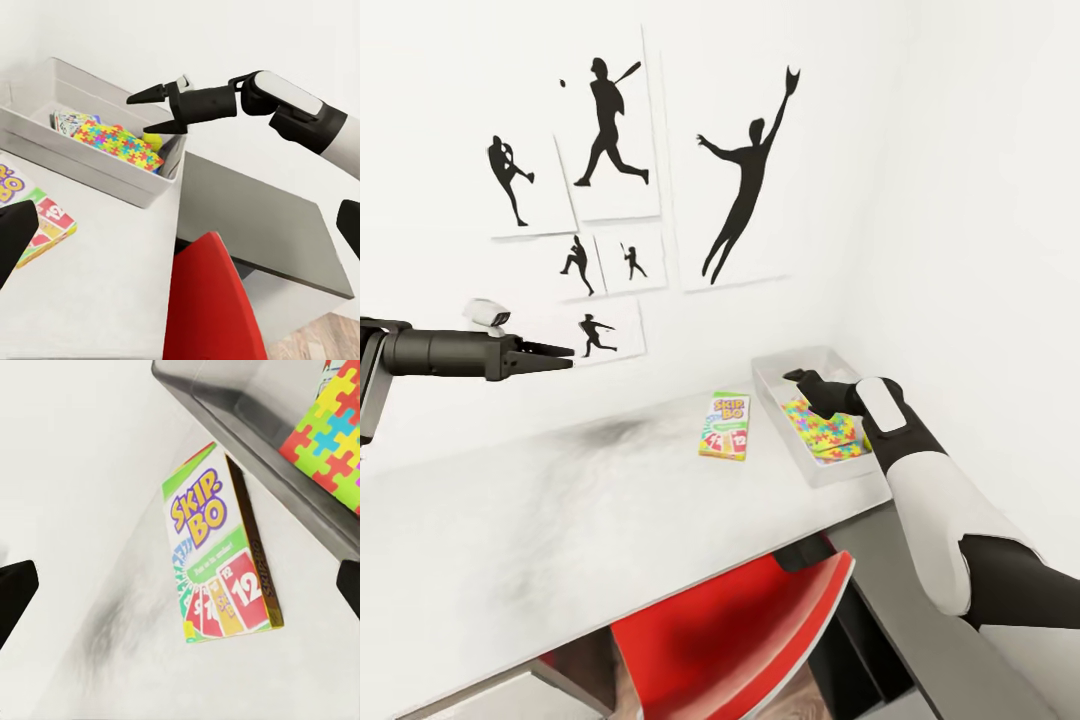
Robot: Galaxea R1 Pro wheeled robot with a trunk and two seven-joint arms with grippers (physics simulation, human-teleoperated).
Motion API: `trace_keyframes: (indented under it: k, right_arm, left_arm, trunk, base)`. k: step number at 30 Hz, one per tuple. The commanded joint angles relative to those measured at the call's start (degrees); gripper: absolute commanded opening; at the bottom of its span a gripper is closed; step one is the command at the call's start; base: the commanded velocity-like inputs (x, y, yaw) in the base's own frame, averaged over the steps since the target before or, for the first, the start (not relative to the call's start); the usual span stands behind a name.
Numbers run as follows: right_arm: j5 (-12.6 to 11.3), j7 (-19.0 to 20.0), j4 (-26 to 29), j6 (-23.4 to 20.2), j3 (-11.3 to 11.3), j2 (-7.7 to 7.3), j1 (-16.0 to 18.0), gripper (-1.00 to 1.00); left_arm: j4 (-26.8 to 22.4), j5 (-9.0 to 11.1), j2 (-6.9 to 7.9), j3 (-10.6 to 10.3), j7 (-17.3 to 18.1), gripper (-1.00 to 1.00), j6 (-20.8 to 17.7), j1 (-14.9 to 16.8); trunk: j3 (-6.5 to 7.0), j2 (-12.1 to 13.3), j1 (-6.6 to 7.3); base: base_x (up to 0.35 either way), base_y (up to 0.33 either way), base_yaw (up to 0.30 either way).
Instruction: Put all the toys in the child's room - the three board games (two on the bed and one on the table), the two jigsaw puzzles on the table, and the tennis ball on the table - inside the toy box on the table in the child's room.
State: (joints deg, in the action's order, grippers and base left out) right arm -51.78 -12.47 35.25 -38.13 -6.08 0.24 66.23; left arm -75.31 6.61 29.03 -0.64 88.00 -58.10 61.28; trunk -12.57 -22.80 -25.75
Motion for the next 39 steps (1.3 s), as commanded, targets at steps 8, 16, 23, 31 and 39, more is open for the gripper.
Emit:
trace_keyframes:
  k: [8, 16, 23, 31, 39]
  right_arm:
    - [-0.68, -0.54, 0.17, -0.42, -0.16, -0.37, 0.04, 1.00]
    - [-0.68, -1.18, 0.17, -0.45, -0.16, -0.33, 0.04, 1.00]
    - [-0.83, -2.24, 0.17, -0.45, -0.17, -0.32, 0.04, 1.00]
    - [-0.87, -2.46, 0.19, -0.50, -0.16, -0.45, 0.08, 1.00]
    - [-0.87, -2.47, 0.26, -0.50, -0.16, -0.31, 0.11, 1.00]
  left_arm:
    - [0.06, 0.01, 0.02, -0.07, 0.12, 1.00, -0.61, 0.07]
    - [0.25, 0.12, 0.05, -0.02, 0.22, 1.00, -0.89, 0.07]
    - [0.31, 0.10, 0.06, -0.05, 0.24, 1.00, -1.13, 0.07]
    - [0.29, 0.07, 0.06, 0.01, 0.24, 1.00, -1.30, 0.07]
    - [0.32, 0.07, 0.06, 0.00, 0.24, 1.00, -1.31, 0.07]
  trunk:
    - [-0.08, -0.12, -0.04]
    - [-0.08, -0.12, -0.04]
    - [-0.08, -0.12, -0.04]
    - [-0.08, -0.12, -0.04]
    - [0.12, -0.12, -0.04]
  base:
    - [0.000, 0.000, 0.017]
    - [0.000, 0.000, 0.000]
    - [0.000, 0.000, 0.000]
    - [0.000, 0.000, 0.000]
    - [0.000, 0.000, 0.000]
